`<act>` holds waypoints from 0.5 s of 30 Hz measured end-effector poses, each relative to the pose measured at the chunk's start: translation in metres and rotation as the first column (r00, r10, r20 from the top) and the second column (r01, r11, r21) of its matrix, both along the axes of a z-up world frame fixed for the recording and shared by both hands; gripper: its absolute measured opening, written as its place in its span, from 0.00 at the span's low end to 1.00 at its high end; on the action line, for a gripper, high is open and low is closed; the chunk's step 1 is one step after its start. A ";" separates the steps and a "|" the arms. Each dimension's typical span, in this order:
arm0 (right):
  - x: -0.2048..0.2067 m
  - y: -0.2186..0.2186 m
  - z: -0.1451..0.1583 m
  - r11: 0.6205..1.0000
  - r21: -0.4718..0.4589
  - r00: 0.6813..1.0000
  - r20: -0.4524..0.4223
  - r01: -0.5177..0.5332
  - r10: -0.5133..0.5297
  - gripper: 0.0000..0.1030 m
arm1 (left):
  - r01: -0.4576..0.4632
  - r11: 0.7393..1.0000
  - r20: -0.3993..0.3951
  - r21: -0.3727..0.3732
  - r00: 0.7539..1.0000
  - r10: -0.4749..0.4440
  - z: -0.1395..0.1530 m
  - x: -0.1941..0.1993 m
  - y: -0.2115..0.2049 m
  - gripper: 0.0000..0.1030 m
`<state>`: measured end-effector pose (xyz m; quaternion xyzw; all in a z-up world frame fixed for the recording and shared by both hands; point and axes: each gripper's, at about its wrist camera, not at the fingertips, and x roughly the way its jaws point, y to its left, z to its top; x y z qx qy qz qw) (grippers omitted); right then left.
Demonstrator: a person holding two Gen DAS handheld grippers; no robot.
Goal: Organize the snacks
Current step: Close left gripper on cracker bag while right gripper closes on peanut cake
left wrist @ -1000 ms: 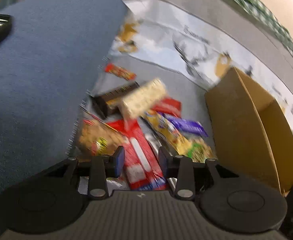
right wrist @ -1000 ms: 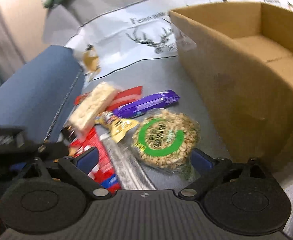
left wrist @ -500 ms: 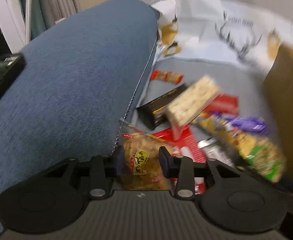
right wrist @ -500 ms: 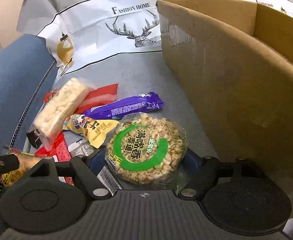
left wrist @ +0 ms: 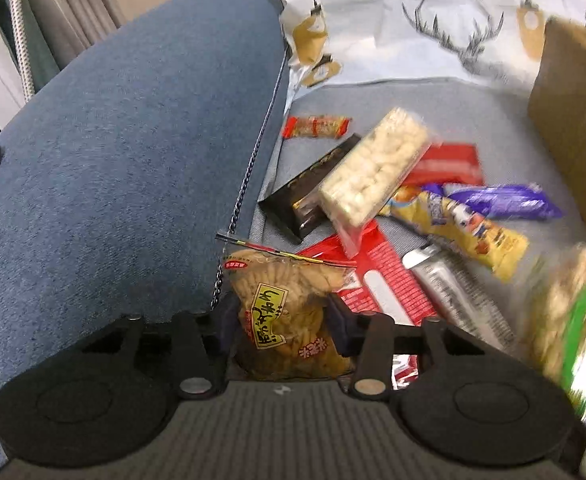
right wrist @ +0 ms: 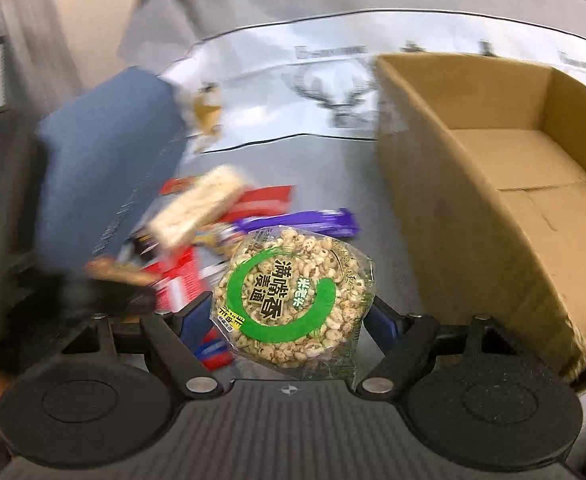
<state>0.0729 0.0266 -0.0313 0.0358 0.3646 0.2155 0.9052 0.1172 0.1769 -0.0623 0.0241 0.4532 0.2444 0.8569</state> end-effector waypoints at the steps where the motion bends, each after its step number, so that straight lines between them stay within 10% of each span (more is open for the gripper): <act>1: -0.006 0.000 0.004 0.999 -0.001 0.999 0.009 -0.041 0.041 0.79 | 0.006 1.000 0.040 -0.031 0.999 -0.005 0.006 -0.006 0.002 0.49; 7: -0.035 -0.008 0.021 0.962 -0.070 0.964 0.005 -0.263 0.264 0.79 | 0.138 0.964 0.249 -0.229 0.965 -0.080 0.036 -0.045 0.008 0.49; 12: -0.054 -0.016 0.009 0.918 -0.150 0.930 -0.041 -0.367 0.365 0.79 | 0.339 0.856 0.219 -0.391 0.937 -0.271 0.037 -0.048 -0.007 0.50; 15: -0.054 -0.019 -0.009 0.914 -0.184 0.932 -0.080 -0.362 0.353 0.79 | 0.357 0.835 0.165 -0.420 0.934 -0.316 0.030 -0.045 -0.017 0.51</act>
